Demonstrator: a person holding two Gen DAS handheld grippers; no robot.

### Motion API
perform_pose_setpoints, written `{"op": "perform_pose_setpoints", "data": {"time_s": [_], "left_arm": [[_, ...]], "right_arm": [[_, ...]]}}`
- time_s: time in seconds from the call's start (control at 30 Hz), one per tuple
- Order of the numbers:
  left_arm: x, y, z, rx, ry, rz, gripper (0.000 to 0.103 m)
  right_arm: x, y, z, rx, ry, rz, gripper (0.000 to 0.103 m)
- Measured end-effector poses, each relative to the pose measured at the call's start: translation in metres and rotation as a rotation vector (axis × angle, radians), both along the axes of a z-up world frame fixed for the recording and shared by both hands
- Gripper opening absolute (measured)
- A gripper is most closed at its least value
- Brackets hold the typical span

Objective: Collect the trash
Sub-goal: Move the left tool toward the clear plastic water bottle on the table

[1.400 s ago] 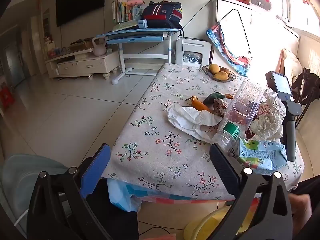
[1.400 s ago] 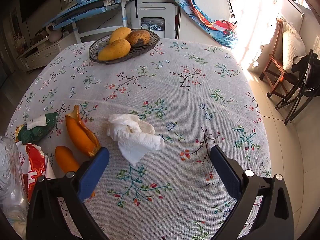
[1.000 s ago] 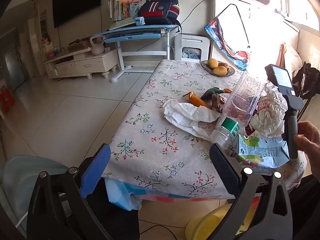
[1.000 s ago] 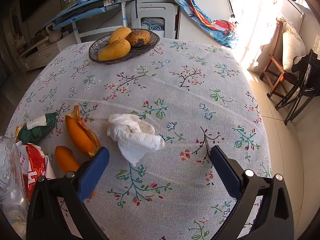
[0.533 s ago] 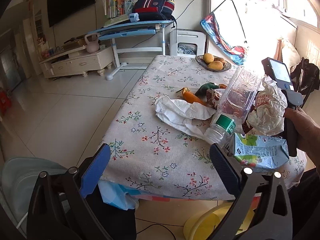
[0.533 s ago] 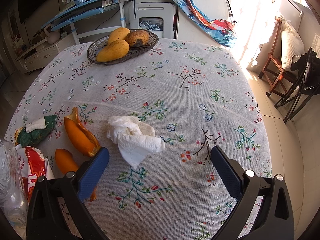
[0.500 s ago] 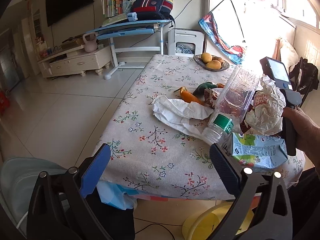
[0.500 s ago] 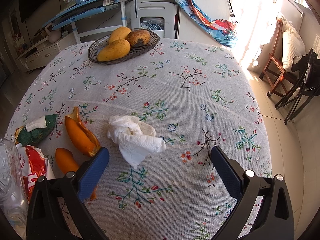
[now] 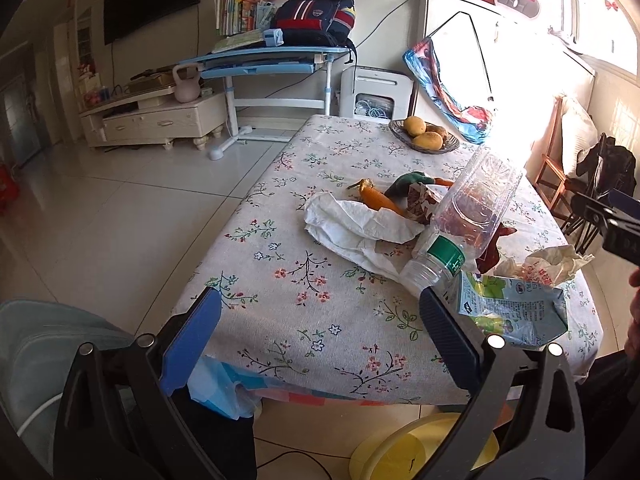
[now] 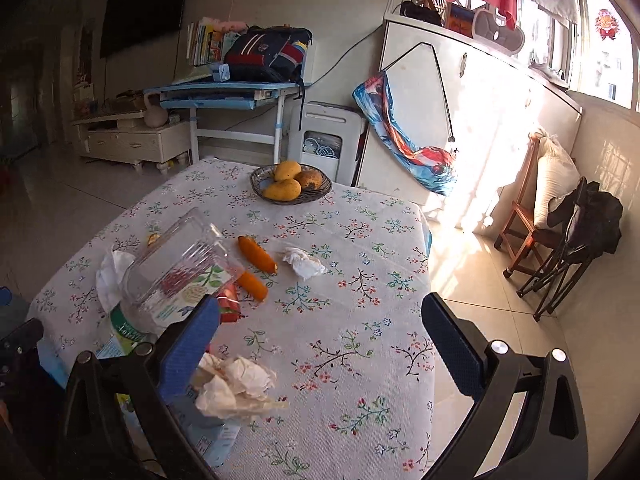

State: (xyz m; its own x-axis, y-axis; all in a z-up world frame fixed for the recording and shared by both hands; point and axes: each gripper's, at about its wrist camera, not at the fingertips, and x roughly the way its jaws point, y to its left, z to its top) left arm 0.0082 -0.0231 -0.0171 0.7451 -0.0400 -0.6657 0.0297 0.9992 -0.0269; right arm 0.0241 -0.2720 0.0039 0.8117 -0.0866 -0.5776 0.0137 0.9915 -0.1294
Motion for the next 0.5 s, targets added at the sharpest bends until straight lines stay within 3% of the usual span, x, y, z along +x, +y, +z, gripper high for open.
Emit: {"op": "perform_pose_setpoints", "data": {"time_s": [0.13, 0.27, 0.5], "left_arm": [[-0.009, 0.0, -0.001, -0.005, -0.032, -0.001, 0.096], [-0.028, -0.003, 0.007, 0.018, -0.102, -0.015, 0.096], [-0.059, -0.001, 0.014, 0.01, -0.151, 0.027, 0.096]], "right_arm": [[-0.041, 0.024, -0.015, -0.01, -0.002, 0.044, 0.097], [-0.06, 0.051, -0.018, -0.103, -0.026, 0.088, 0.097], [-0.085, 0.064, -0.017, -0.12, -0.065, 0.092, 0.097]]}}
